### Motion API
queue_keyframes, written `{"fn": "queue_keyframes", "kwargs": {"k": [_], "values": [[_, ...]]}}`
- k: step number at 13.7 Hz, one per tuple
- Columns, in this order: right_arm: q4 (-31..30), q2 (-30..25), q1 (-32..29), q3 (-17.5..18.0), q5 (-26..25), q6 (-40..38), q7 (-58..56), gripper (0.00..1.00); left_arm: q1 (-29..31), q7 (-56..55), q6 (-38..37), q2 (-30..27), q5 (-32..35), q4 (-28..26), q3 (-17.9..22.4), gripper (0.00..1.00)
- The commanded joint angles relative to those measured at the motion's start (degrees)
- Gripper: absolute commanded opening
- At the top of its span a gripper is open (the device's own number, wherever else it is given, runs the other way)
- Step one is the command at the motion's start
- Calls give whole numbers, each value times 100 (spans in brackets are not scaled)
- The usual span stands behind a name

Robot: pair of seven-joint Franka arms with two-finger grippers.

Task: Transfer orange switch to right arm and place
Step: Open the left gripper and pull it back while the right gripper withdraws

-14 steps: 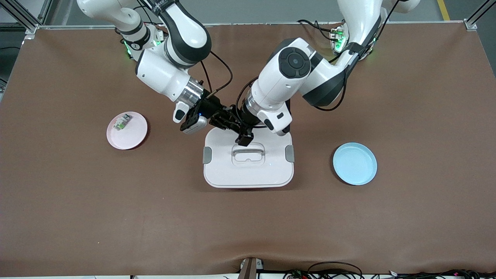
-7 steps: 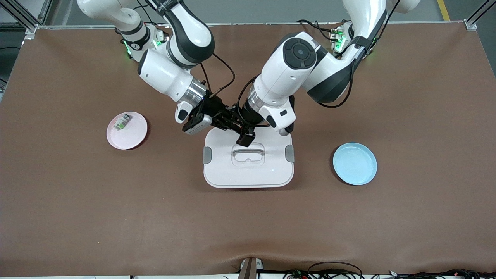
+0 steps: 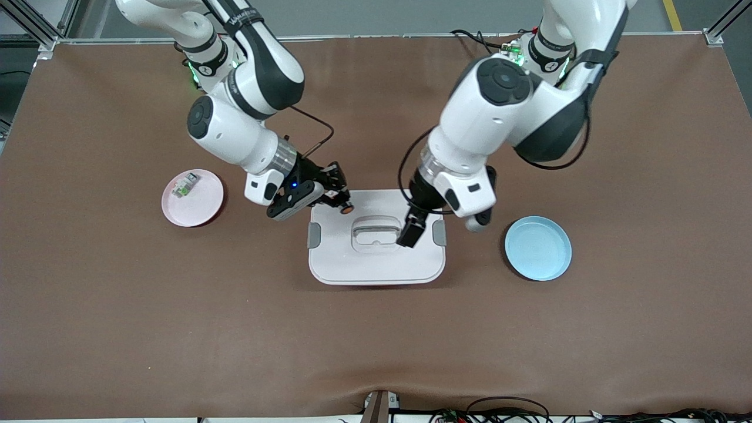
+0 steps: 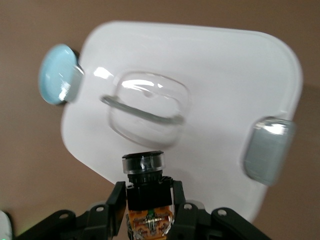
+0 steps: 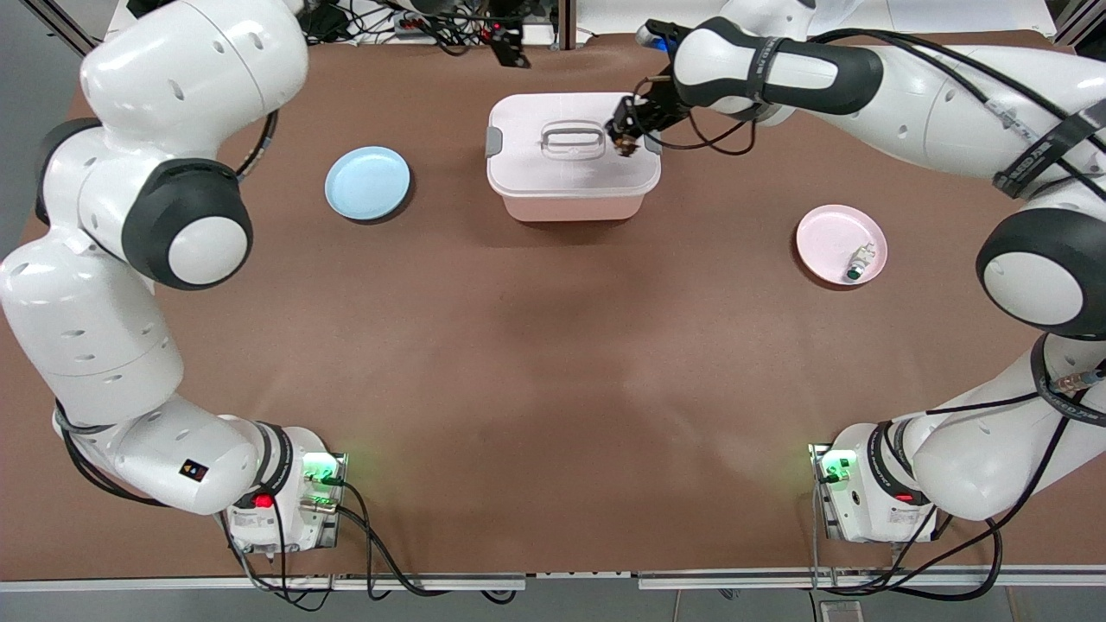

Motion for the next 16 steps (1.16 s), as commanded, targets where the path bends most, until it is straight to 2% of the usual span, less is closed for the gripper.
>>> {"fn": "queue_keyframes", "kwargs": {"k": [1, 4, 8, 14, 16], "values": [[-102, -373, -280, 50, -1043, -699, 29, 0, 232, 970, -585, -239, 105, -21, -18, 100], [-102, -576, -474, 50, -1906, -1377, -23, 0, 592, 2446, -1174, -459, 114, -30, -10, 100], [-120, -848, -658, 58, -2707, -2107, -338, 0, 1163, 4073, -2114, -670, 262, -48, -9, 100], [-647, -1235, -1071, 58, -2840, -2117, -2128, 0, 1945, 6525, -2354, -750, 421, -39, -18, 100], [-726, -1262, -1247, 58, -2840, -2056, -2781, 0, 2034, 6994, -2354, -828, 457, -39, -10, 100]]}}
